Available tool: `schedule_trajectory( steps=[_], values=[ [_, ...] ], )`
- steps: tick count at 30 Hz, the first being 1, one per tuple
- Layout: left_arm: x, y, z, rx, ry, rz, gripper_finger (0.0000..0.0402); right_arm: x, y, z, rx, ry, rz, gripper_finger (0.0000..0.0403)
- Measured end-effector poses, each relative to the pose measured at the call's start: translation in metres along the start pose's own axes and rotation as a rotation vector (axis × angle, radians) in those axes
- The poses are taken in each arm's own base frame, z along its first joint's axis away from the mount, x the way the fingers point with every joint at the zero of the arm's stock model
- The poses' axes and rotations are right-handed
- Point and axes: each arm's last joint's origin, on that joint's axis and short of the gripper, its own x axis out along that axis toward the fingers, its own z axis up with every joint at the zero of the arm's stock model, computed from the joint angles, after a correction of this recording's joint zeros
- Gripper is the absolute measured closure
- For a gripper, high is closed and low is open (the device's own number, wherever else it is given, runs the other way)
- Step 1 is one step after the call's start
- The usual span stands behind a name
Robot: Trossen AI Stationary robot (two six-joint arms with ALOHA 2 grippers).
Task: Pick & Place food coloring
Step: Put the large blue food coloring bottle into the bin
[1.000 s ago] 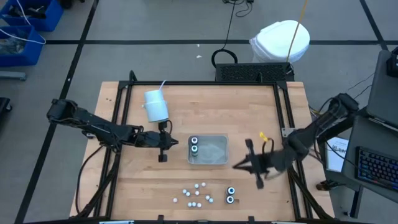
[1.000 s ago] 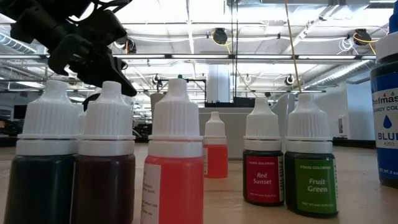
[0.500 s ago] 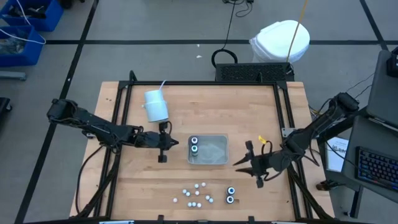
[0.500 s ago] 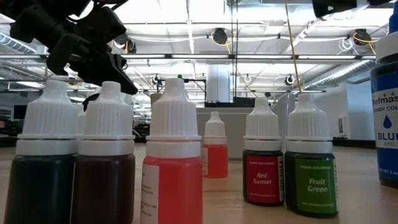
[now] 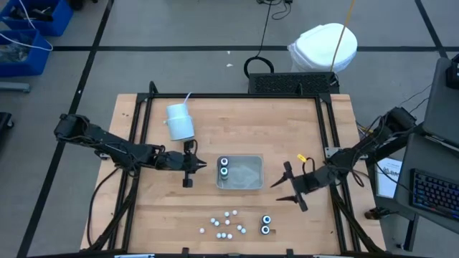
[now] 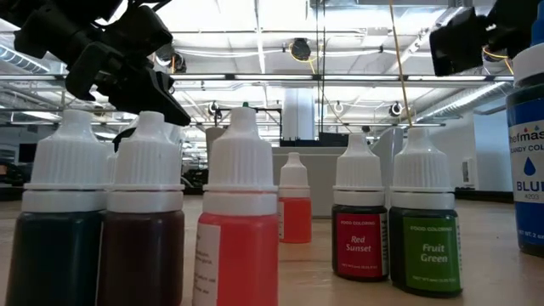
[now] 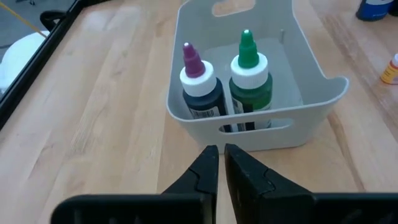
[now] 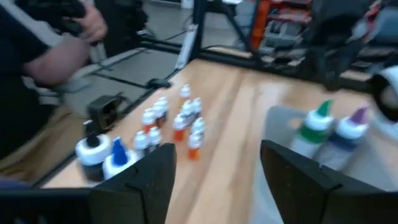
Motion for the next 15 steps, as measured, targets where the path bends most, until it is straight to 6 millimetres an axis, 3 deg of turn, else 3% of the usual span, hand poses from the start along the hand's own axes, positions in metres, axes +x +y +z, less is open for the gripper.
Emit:
schedule_trajectory(
  steps=[8, 15],
  values=[
    [0.0000, 0.0001, 0.0016, 0.011, -0.016, 0.001, 0.0364, 0.0035, 0.0019, -0.0090, 0.004, 0.043, 0.028, 0.0165],
    [0.0000, 0.0001, 0.0016, 0.003, -0.016, 0.001, 0.0364, 0.0036, 0.0026, -0.0049, -0.013, 0.001, 0.054, 0.0166]
  ],
)
